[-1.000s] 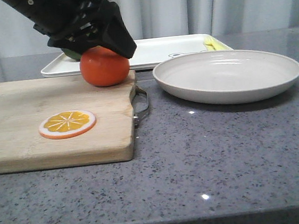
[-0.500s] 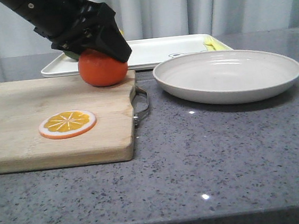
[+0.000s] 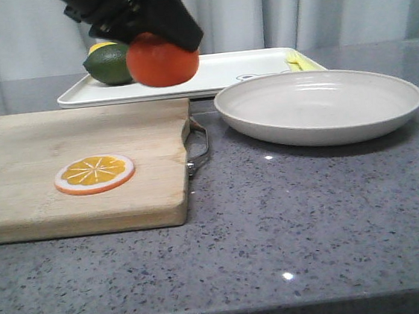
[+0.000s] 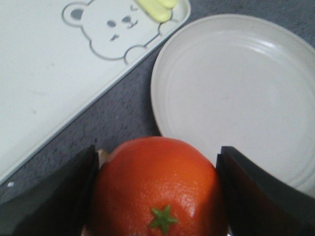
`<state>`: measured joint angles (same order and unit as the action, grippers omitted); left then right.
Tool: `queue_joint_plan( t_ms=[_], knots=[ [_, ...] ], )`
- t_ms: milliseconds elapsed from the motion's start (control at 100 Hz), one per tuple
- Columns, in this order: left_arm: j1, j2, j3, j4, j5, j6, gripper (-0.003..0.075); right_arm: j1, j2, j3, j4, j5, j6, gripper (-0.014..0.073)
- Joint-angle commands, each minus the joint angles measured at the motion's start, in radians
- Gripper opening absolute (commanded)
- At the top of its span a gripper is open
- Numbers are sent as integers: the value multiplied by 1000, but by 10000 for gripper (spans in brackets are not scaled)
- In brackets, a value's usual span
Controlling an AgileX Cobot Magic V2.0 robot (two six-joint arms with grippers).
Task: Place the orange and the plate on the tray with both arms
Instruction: 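Lift the orange with the left gripper and carry it over the white plate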
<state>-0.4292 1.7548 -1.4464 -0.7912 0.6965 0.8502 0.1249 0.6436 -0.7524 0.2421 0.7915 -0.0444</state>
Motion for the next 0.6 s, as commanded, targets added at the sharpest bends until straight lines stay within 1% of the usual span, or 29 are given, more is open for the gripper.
queue_joint_plan(
  t_ms=[0, 90, 330, 590],
  knots=[
    [-41, -52, -67, -50, -13, -4, 211, 2, 6, -37, 12, -65, -7, 581],
    [-90, -41, -94, -39, -38, -4, 211, 2, 6, -37, 12, -65, -7, 581],
    [-206, 27, -120, -42, -174, -4, 211, 2, 6, -37, 11, -65, -7, 581],
    [-279, 145, -196, -48, -212, -4, 211, 2, 6, -37, 11, -65, -7, 581]
  ],
)
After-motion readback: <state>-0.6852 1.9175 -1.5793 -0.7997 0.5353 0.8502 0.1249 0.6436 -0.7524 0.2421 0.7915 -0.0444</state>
